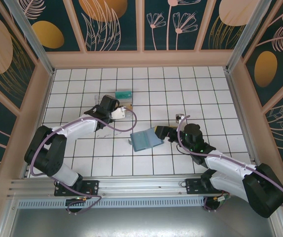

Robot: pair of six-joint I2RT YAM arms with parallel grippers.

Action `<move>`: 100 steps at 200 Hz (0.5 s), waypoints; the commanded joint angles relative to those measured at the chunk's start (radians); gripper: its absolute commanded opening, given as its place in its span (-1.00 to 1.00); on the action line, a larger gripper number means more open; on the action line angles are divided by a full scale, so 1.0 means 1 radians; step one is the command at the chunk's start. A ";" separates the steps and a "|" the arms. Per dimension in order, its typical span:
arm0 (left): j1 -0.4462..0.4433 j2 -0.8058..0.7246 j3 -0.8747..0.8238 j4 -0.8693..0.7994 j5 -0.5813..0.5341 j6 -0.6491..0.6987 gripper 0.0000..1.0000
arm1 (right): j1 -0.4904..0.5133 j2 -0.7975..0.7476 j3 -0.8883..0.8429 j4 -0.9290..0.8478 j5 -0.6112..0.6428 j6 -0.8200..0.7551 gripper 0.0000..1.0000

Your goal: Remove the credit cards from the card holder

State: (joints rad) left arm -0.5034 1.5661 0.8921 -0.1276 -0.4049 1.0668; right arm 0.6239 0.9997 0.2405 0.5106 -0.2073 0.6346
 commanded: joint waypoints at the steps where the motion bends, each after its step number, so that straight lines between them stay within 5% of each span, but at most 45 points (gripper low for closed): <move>1: -0.002 0.018 0.016 0.019 -0.018 0.018 -0.81 | 0.004 -0.017 0.026 0.006 -0.010 0.004 0.98; 23: -0.001 0.010 0.012 0.016 -0.016 0.022 -1.00 | 0.005 -0.017 0.027 0.005 -0.007 0.002 0.98; 100: -0.001 -0.049 0.003 0.028 0.010 0.033 -1.00 | 0.005 -0.011 0.027 0.008 -0.006 0.002 0.98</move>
State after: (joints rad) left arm -0.5034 1.5578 0.8921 -0.1116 -0.4149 1.0912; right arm 0.6239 0.9997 0.2405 0.5106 -0.2073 0.6346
